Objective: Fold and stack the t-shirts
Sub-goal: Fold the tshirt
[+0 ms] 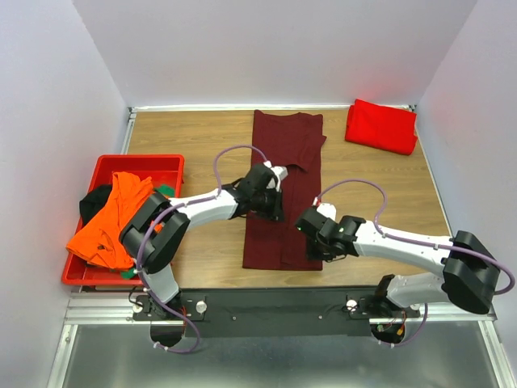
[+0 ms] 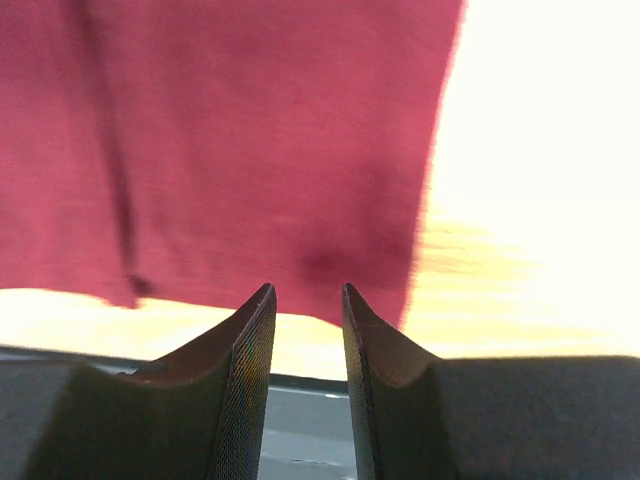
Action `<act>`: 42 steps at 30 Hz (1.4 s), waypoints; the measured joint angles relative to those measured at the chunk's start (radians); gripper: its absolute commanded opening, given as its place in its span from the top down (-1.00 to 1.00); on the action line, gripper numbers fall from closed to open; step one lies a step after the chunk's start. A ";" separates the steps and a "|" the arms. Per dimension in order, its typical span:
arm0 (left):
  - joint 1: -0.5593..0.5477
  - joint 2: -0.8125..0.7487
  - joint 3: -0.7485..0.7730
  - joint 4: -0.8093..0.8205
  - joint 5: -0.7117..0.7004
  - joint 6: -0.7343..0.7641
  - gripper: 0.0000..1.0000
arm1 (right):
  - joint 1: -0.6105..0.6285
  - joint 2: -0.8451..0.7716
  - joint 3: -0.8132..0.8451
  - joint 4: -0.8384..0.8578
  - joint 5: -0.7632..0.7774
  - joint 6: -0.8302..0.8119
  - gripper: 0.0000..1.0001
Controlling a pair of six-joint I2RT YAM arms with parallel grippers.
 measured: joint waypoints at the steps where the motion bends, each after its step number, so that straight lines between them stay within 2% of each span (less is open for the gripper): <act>1: -0.023 0.000 -0.003 0.001 0.002 0.003 0.42 | 0.000 -0.006 -0.012 -0.008 0.006 0.010 0.21; 6: -0.093 0.000 -0.035 -0.001 0.008 0.012 0.36 | 0.000 -0.029 -0.032 -0.029 0.039 0.048 0.21; 16: -0.114 -0.013 -0.078 -0.019 0.000 0.008 0.30 | 0.000 -0.034 -0.047 -0.026 0.054 0.066 0.21; 21: -0.116 -0.031 -0.079 -0.021 -0.005 0.006 0.30 | 0.000 -0.026 -0.065 -0.007 0.053 0.065 0.35; 23: -0.116 -0.035 -0.080 -0.021 -0.007 0.006 0.30 | 0.000 -0.017 -0.069 0.002 0.053 0.065 0.47; 27: -0.116 -0.035 -0.082 -0.021 -0.010 0.002 0.30 | 0.000 -0.011 -0.079 0.013 0.050 0.065 0.54; 30: -0.116 -0.035 -0.085 -0.021 -0.013 0.000 0.30 | 0.000 -0.011 -0.086 0.020 0.048 0.066 0.71; 31: -0.116 -0.035 -0.085 -0.021 -0.015 -0.001 0.31 | 0.000 -0.011 -0.090 0.022 0.045 0.065 0.83; 35: -0.116 -0.035 -0.086 -0.021 -0.020 -0.001 0.31 | 0.000 -0.012 -0.101 0.024 0.039 0.068 0.97; 42: -0.116 -0.029 -0.086 -0.021 -0.025 -0.005 0.31 | 0.000 -0.057 -0.116 0.023 0.034 0.069 0.99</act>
